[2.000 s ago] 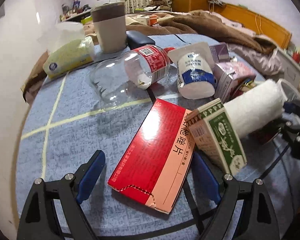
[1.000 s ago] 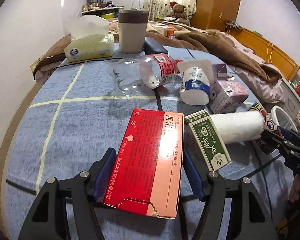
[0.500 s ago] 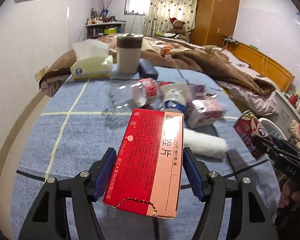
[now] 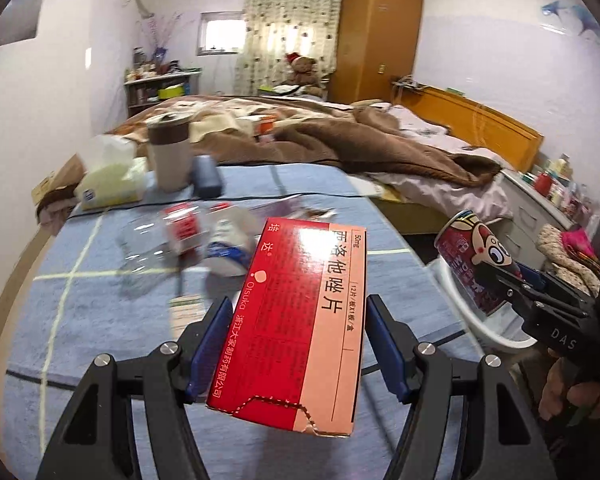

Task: Collect trash
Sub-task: 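Carry the box and can over the wastebasket and release both inside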

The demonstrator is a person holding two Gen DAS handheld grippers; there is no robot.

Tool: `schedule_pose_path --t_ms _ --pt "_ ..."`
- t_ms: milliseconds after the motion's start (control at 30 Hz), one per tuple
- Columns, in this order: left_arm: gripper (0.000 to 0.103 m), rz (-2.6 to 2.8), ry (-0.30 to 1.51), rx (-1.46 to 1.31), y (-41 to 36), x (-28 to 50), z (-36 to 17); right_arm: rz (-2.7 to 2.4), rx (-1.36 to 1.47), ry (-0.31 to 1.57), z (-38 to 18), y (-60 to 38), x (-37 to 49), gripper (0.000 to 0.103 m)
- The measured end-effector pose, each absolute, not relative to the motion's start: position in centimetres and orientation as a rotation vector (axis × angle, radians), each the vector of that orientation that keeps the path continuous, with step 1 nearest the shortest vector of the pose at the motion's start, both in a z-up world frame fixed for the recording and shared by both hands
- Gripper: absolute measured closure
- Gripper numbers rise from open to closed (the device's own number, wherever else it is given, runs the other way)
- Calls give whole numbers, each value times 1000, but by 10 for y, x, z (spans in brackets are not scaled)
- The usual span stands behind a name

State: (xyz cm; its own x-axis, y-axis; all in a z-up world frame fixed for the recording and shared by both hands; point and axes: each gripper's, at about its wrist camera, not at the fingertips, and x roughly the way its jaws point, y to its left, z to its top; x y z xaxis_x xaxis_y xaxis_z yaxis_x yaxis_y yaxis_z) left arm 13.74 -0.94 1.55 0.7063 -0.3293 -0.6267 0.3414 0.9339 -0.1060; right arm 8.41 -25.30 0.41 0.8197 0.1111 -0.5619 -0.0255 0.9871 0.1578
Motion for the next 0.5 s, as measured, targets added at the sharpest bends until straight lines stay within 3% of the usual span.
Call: schedule_pose_path --t_ms 500 --pt "34 -570 688 83 -130 141 16 -134 170 614 2 -330 69 49"
